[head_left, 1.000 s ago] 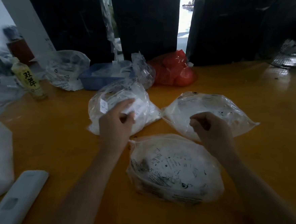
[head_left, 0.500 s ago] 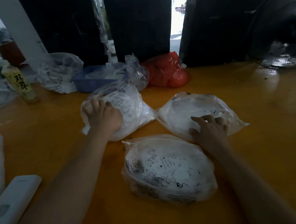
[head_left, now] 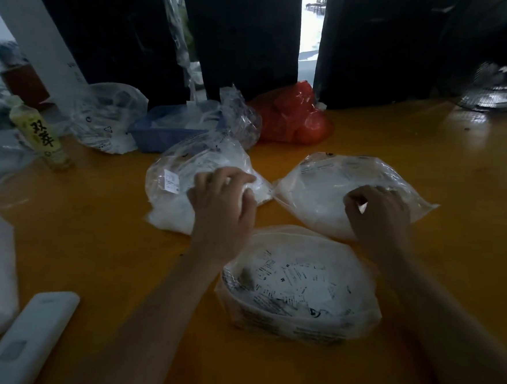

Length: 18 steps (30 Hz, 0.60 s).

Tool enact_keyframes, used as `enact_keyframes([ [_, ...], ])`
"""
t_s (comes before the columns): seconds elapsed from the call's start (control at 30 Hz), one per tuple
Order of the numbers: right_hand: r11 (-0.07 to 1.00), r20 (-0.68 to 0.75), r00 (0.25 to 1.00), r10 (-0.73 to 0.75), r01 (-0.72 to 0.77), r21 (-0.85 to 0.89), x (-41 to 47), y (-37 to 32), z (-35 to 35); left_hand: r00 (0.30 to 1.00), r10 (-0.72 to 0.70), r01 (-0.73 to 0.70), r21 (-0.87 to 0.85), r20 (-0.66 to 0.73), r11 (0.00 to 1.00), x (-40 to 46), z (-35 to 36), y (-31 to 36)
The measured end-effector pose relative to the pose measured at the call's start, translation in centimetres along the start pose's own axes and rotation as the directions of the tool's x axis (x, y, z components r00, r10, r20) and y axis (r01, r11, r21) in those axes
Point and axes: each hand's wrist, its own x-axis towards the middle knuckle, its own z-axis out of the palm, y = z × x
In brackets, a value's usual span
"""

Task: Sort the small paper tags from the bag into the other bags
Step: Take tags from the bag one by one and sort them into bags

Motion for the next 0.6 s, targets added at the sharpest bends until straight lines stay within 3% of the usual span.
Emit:
enact_keyframes([
  [0.17, 0.999, 0.097, 0.995, 0.034, -0.038, 0.038, -0.4, -0.4, -0.3, 0.987, 0.056, -0.027, -0.190, 0.153, 0.981, -3.3, 1.6, 1.2],
  [0.33, 0.994, 0.031, 0.999, 0.041, -0.044, 0.097, -0.2, 0.4, -0.8, 0.975, 0.013, 0.048, -0.263, 0.223, 0.963, -4.2, 1.9, 1.0],
  [0.53, 0.998, 0.093, 0.995, 0.025, -0.019, -0.062, -0.1, 0.8, -1.1, 0.961, 0.021, 0.088, -0.375, 0.277, 0.923, -4.3, 1.2, 2.5],
  [0.6, 0.997, 0.135, 0.990, 0.038, -0.028, -0.077, -0.1, 1.0, -0.9, 0.945, 0.103, 0.020, -0.370, 0.311, 0.929, -4.1, 1.2, 3.2],
])
